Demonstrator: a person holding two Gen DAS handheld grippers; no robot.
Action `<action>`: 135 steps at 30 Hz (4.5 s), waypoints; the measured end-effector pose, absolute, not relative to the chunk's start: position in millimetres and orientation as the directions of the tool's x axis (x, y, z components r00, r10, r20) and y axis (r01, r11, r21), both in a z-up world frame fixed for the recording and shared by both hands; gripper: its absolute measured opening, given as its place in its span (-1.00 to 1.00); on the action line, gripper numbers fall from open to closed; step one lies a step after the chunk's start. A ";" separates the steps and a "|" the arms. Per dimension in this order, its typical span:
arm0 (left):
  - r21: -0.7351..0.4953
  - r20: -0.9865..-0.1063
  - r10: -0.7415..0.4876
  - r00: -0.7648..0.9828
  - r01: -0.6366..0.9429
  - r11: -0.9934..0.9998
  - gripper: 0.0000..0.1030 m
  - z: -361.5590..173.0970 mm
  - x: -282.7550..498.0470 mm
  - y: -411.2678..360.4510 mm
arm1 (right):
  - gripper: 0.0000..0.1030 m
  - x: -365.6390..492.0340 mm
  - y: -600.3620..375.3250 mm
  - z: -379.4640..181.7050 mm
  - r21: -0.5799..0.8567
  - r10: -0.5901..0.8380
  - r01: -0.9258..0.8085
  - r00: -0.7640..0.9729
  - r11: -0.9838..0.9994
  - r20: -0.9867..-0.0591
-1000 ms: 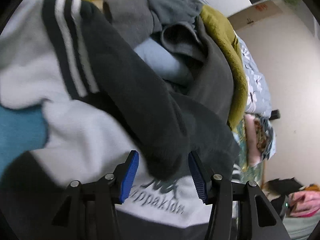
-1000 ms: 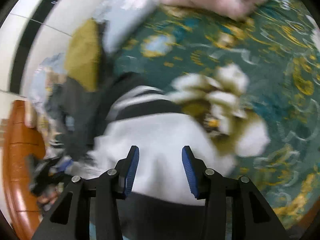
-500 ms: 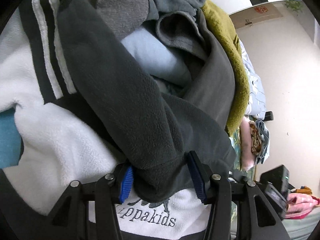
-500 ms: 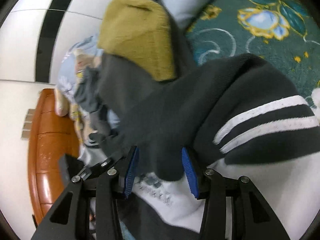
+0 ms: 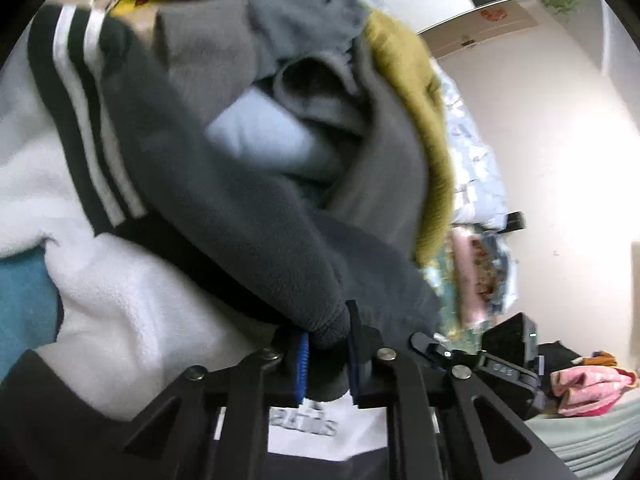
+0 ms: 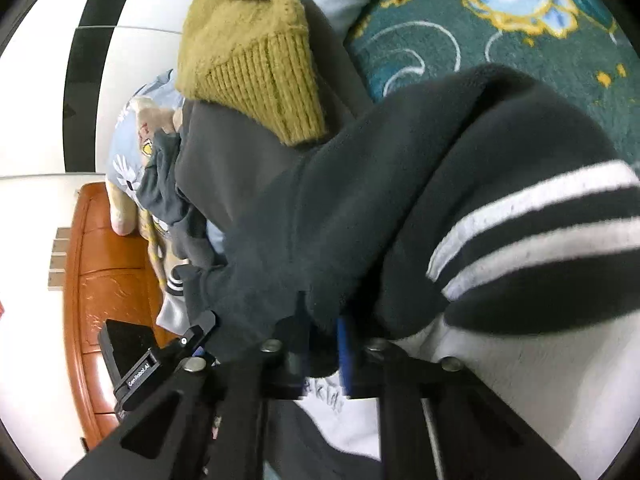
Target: Fold clothes
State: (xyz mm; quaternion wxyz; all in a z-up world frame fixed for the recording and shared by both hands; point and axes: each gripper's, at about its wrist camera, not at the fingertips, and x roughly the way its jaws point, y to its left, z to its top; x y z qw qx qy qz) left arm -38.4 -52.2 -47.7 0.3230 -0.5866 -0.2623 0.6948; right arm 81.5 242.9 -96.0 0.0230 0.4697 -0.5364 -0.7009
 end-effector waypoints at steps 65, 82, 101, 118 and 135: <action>-0.871 -0.490 0.872 0.020 0.025 -0.490 0.28 -39.0 1.8 -22.8 | -0.79 181.7 386.3 -9.7 0.103 0.149 -0.628 -0.335 -0.772 -0.930; -0.878 -0.475 0.880 -0.001 0.074 -0.474 0.28 -47.6 -2.9 -38.1 | -0.09 364.3 432.6 -40.0 0.475 -0.064 -0.852 -0.473 -0.220 -0.879; -0.868 -0.496 0.868 0.008 -0.023 -0.496 0.28 6.2 21.0 -28.4 | -0.42 314.4 366.3 -77.7 0.568 -0.310 -0.808 -0.507 -0.154 -0.804; -0.782 -0.621 0.778 -0.098 0.005 -0.623 0.28 35.0 69.5 -90.8 | -0.88 302.3 448.1 50.6 0.129 0.265 -0.705 -0.421 -0.697 -0.867; -0.514 -0.839 0.505 -0.202 -0.006 -0.858 0.29 -29.8 33.7 -218.4 | -0.31 280.0 376.6 32.5 0.309 0.014 -0.679 -0.426 -0.665 -0.905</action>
